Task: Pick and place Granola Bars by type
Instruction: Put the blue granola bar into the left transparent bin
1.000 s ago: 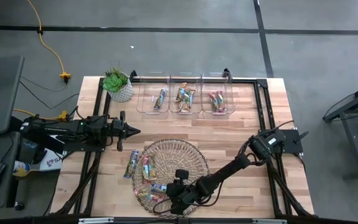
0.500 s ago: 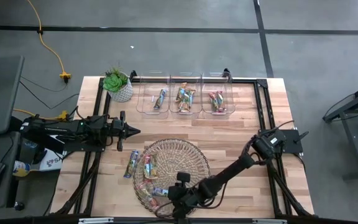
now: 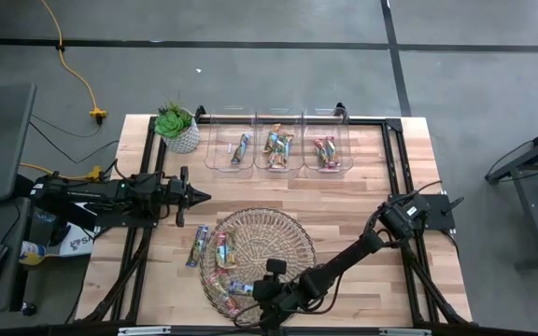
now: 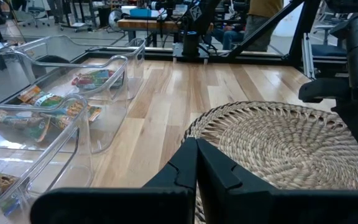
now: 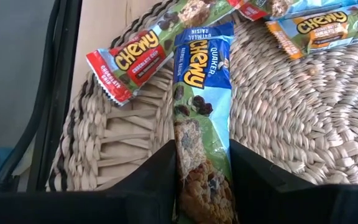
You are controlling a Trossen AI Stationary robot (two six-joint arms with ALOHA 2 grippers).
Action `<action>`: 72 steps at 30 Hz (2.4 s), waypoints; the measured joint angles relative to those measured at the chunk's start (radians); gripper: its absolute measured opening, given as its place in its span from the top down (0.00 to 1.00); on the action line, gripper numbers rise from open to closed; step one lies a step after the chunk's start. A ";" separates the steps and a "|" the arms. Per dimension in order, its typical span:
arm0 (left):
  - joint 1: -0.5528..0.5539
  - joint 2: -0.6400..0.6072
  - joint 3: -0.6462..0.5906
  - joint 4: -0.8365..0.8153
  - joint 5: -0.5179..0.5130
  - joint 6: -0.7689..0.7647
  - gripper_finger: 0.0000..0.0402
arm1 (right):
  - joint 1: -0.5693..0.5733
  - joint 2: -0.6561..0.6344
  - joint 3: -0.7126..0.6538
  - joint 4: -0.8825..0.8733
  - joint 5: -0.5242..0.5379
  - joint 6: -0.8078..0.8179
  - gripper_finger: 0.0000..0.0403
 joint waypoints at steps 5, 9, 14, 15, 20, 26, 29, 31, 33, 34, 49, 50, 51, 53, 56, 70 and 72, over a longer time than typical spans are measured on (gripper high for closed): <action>0.000 0.000 0.000 0.000 0.000 0.000 1.00 | 0.000 -0.001 0.000 0.004 -0.001 0.000 0.71; 0.000 0.000 0.000 0.000 0.000 0.000 1.00 | 0.000 -0.001 0.001 0.011 -0.005 0.000 0.71; 0.000 0.000 0.000 0.000 0.000 0.000 1.00 | 0.000 -0.011 0.002 0.016 0.002 -0.001 0.71; 0.000 0.000 0.000 0.000 0.000 0.000 1.00 | 0.000 -0.016 0.002 0.016 0.008 -0.006 0.71; 0.000 0.000 0.000 0.000 0.000 0.000 1.00 | 0.000 -0.048 0.002 0.013 0.048 -0.037 0.71; 0.000 0.000 0.000 0.000 0.000 0.000 1.00 | -0.003 -0.089 0.002 0.019 0.097 -0.053 0.71; 0.000 0.000 0.000 0.000 0.000 0.000 1.00 | -0.003 -0.115 0.002 0.025 0.126 -0.059 0.71; 0.000 0.000 0.000 0.000 0.000 0.000 1.00 | -0.003 -0.132 0.002 0.047 0.150 -0.079 0.71; 0.000 0.000 0.000 0.000 0.000 0.000 1.00 | -0.003 -0.150 0.002 0.080 0.166 -0.106 0.71; 0.000 0.000 0.000 0.000 0.000 0.000 1.00 | -0.004 -0.159 0.002 0.102 0.171 -0.123 0.71; 0.000 0.000 0.000 0.000 0.000 0.000 1.00 | -0.003 -0.307 0.002 0.434 0.187 -0.396 0.71; 0.000 0.000 0.000 0.000 0.000 0.000 1.00 | -0.003 -0.317 0.002 0.451 0.187 -0.413 0.71; 0.000 0.000 0.000 0.000 0.000 0.000 1.00 | -0.003 -0.329 0.002 0.465 0.187 -0.429 0.71; 0.000 0.000 0.000 0.000 0.000 0.000 1.00 | -0.004 -0.352 0.002 0.492 0.188 -0.462 0.71; 0.000 0.000 0.000 0.000 0.000 0.000 1.00 | -0.008 -0.376 0.003 0.493 0.188 -0.503 0.71; 0.000 0.000 0.000 0.000 0.000 0.000 1.00 | -0.075 -0.390 0.002 0.736 0.187 -0.640 0.71; 0.000 0.000 0.000 0.000 0.000 0.000 1.00 | -0.099 -0.390 0.002 0.755 0.188 -0.637 0.71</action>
